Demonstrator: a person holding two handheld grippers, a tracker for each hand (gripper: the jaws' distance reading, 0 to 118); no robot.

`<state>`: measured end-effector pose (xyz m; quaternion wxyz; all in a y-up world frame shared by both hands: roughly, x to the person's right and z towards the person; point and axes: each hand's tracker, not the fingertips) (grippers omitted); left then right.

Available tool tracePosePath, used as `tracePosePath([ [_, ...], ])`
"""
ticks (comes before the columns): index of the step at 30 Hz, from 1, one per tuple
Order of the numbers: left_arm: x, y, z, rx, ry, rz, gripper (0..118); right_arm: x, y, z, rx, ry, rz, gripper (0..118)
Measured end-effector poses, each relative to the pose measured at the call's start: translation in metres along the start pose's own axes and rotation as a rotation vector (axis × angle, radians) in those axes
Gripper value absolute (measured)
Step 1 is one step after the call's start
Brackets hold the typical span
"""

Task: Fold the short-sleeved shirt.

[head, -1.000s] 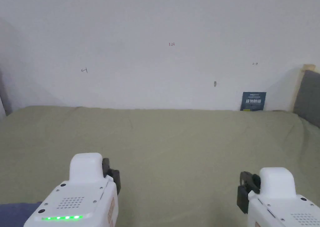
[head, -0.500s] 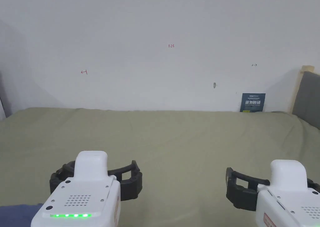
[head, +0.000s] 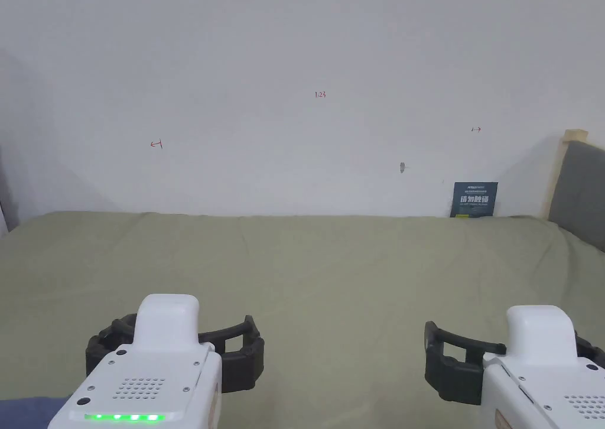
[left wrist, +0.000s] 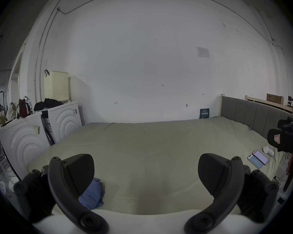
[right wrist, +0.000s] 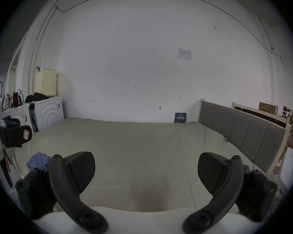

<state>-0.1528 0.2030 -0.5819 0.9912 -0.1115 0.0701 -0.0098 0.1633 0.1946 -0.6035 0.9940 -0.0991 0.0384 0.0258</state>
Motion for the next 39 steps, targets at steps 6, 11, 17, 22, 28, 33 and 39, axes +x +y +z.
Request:
tracePosePath([
  [6,0.001,0.004,0.005,-0.021,0.027,0.011,118,0.000,0.004,0.001,-0.013,0.009,-0.009,118],
  [11,-0.002,0.017,0.004,-0.060,0.029,0.007,118,0.001,0.003,-0.001,-0.022,0.014,-0.017,118],
  [17,0.005,0.021,0.005,-0.020,-0.006,-0.019,118,0.004,0.001,-0.008,-0.026,0.012,-0.022,118],
  [22,0.010,0.021,0.009,0.014,0.000,-0.038,118,-0.003,0.004,-0.004,-0.017,0.021,-0.017,118],
  [28,0.014,0.018,0.002,-0.067,0.036,-0.050,118,-0.004,0.004,-0.009,-0.021,0.021,-0.010,118],
  [33,0.004,0.010,0.003,-0.030,-0.024,0.026,118,-0.006,0.003,-0.004,-0.024,0.020,-0.005,118],
  [39,-0.002,0.004,-0.001,-0.022,0.004,0.021,118,-0.004,0.003,-0.005,-0.026,0.018,-0.008,118],
])
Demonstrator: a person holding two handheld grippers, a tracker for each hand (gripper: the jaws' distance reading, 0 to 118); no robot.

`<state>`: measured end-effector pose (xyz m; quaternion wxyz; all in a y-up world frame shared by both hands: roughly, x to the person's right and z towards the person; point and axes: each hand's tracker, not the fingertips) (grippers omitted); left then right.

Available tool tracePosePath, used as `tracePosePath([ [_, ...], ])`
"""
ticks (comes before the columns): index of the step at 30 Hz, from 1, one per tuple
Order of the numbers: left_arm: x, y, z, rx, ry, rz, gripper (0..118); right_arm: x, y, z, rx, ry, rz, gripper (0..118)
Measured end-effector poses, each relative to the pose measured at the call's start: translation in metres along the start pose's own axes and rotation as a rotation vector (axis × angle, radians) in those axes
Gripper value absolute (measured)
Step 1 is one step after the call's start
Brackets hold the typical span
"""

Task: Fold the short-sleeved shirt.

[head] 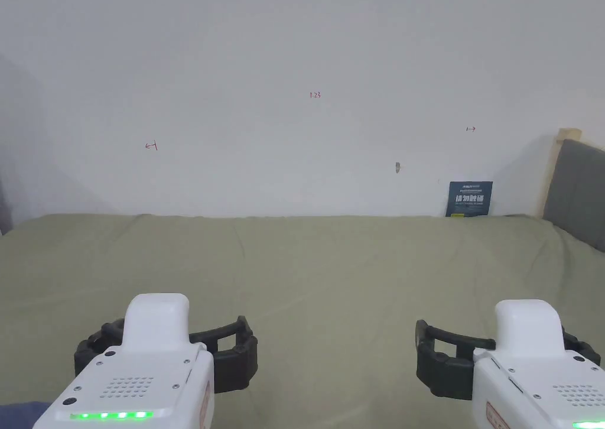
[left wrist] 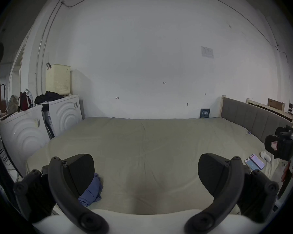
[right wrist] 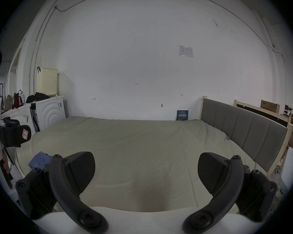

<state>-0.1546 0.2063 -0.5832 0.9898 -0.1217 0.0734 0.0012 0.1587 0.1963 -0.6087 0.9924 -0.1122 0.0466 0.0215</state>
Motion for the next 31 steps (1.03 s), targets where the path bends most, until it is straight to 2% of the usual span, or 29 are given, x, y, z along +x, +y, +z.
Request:
tracePosePath([
  [31,-0.008,0.001,-0.001,-0.018,-0.006,0.040,118,-0.007,0.000,-0.004,0.006,0.026,0.027,118],
])
